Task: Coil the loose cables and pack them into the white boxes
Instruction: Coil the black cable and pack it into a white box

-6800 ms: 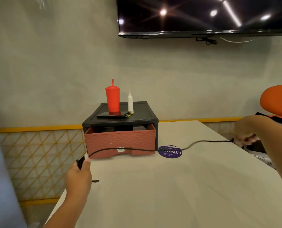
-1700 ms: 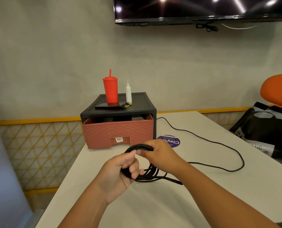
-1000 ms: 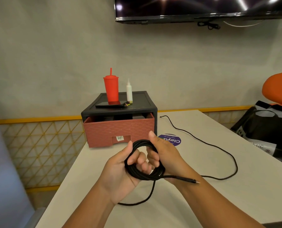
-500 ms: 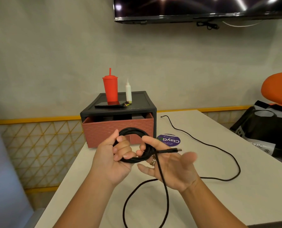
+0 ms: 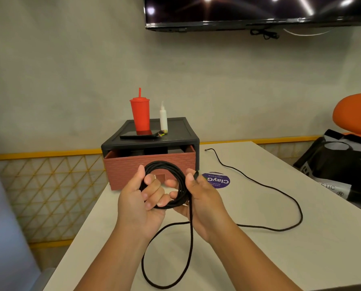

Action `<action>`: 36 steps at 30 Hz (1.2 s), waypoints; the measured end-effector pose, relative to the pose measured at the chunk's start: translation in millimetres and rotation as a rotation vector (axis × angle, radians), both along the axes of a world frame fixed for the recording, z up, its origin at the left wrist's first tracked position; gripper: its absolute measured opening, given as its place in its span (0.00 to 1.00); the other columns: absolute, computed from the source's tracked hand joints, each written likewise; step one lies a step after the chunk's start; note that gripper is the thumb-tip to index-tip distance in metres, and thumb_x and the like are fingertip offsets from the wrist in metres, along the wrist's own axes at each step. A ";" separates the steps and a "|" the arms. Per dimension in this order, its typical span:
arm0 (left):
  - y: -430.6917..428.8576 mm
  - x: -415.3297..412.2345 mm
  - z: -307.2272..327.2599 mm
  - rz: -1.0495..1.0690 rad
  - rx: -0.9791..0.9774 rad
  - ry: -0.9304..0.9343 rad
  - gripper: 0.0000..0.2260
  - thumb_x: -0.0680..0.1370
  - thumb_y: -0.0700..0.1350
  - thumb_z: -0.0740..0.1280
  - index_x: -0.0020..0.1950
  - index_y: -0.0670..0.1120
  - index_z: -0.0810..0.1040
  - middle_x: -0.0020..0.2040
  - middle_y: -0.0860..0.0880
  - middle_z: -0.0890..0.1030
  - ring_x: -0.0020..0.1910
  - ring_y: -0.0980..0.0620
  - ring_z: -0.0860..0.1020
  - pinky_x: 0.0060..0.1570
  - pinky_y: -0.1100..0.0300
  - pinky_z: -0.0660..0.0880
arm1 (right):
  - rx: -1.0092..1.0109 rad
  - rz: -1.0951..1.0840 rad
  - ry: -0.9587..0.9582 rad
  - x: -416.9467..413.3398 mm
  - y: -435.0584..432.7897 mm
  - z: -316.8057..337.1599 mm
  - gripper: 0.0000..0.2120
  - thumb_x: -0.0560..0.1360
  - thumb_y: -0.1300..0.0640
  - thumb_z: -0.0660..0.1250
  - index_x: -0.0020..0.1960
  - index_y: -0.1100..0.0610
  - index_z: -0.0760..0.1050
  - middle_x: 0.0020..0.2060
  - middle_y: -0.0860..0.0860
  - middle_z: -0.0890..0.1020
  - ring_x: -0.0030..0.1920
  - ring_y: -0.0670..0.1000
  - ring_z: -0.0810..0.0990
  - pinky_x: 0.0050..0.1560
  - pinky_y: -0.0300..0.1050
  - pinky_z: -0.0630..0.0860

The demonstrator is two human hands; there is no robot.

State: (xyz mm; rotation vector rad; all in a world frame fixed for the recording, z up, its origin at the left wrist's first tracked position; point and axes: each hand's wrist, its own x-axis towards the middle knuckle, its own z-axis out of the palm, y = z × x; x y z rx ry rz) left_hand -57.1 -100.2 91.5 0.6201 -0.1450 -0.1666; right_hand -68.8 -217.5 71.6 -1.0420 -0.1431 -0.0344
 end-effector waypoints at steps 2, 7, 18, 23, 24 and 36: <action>0.0 -0.2 -0.9 0.007 0.028 -0.041 0.23 0.80 0.52 0.54 0.27 0.46 0.68 0.18 0.54 0.59 0.14 0.59 0.58 0.17 0.66 0.61 | 0.022 -0.011 0.040 0.3 3.8 1.3 0.13 0.80 0.53 0.56 0.59 0.58 0.73 0.41 0.52 0.84 0.33 0.47 0.80 0.41 0.46 0.80; 9.0 9.0 1.0 -0.048 0.061 -0.027 0.20 0.78 0.52 0.57 0.27 0.46 0.70 0.17 0.54 0.60 0.14 0.59 0.59 0.19 0.66 0.63 | 0.077 0.123 0.245 -1.2 0.3 9.2 0.14 0.79 0.51 0.58 0.46 0.59 0.77 0.34 0.52 0.81 0.33 0.46 0.80 0.38 0.41 0.78; -22.5 -4.8 -27.9 0.363 0.652 -0.256 0.04 0.76 0.42 0.67 0.48 0.51 0.78 0.44 0.54 0.83 0.44 0.61 0.81 0.42 0.72 0.73 | 0.615 0.024 0.319 8.4 20.6 1.1 0.14 0.78 0.56 0.60 0.50 0.67 0.76 0.42 0.59 0.84 0.41 0.52 0.84 0.45 0.45 0.81; -27.6 -5.8 -29.1 0.418 0.575 -0.157 0.10 0.81 0.48 0.57 0.49 0.49 0.78 0.44 0.54 0.84 0.44 0.60 0.82 0.41 0.67 0.76 | 0.523 0.018 0.214 0.2 30.8 1.9 0.12 0.79 0.56 0.58 0.48 0.62 0.77 0.39 0.55 0.85 0.36 0.49 0.84 0.37 0.41 0.81; -26.8 -5.9 -24.2 0.390 0.486 -0.106 0.12 0.81 0.49 0.56 0.48 0.48 0.78 0.41 0.53 0.84 0.40 0.59 0.82 0.37 0.67 0.76 | 0.427 0.015 0.183 -0.5 31.0 2.5 0.12 0.79 0.56 0.58 0.48 0.60 0.77 0.39 0.54 0.85 0.36 0.48 0.83 0.35 0.40 0.80; -6.4 7.4 6.5 0.327 -0.072 0.055 0.14 0.82 0.47 0.55 0.37 0.46 0.67 0.22 0.55 0.68 0.26 0.56 0.74 0.38 0.57 0.72 | -0.169 -0.008 0.127 -9.3 32.1 2.2 0.09 0.75 0.54 0.67 0.39 0.57 0.74 0.30 0.49 0.71 0.22 0.42 0.62 0.21 0.33 0.56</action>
